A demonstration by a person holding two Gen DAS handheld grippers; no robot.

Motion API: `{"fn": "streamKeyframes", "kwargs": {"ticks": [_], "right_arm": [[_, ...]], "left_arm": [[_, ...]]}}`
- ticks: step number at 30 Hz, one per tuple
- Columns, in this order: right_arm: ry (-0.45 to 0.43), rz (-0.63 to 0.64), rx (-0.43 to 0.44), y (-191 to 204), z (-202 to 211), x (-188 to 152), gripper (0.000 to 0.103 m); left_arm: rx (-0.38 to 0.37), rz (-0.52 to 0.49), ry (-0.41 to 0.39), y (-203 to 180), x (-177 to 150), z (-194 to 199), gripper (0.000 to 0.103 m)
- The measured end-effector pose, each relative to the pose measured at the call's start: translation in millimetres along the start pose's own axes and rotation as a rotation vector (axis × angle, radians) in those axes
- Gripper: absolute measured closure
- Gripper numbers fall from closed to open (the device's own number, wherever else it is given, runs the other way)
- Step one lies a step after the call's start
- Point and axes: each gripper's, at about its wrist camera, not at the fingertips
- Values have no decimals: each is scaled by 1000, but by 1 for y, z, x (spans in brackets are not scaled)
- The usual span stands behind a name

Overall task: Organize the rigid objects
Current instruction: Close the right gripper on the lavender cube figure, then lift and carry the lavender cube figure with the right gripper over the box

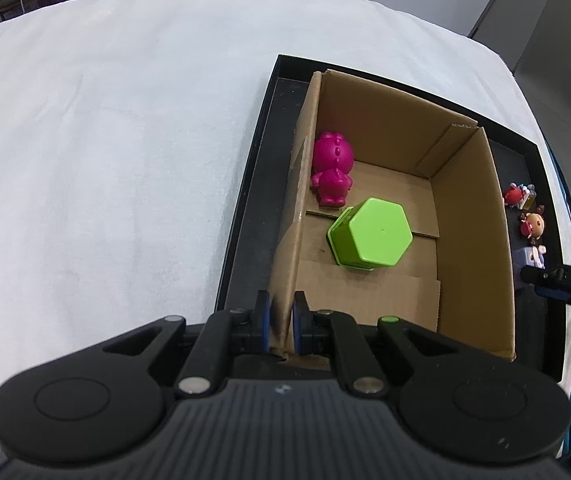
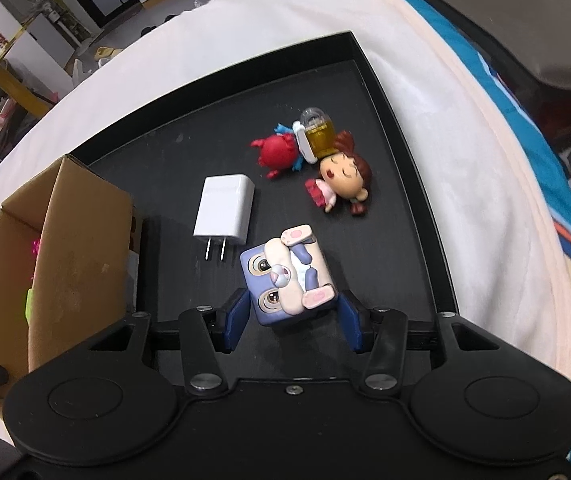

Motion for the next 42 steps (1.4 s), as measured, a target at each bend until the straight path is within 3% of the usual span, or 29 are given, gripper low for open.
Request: {"fn": "streamKeyframes", "kwargs": {"ticks": [14,34,42], "right_arm": [[71,-26,25,-2,3,-2,53],[-26,27,-39,12,0,6,50],[-38,44,-51,19,-10,7,53]], "left_arm": [[-6,-9,44,0,7,-4,93],[-9,-69,95,-2,13,-5,94],[1,-92,91,-4,10,-5,94]]}}
Point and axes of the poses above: each gripper's, at about its wrist camera, not at the fingertips, and z roughly against the way its jaws point, y to its left, x to its top, and after that the axes turned 13 degrees about -x, right-handed
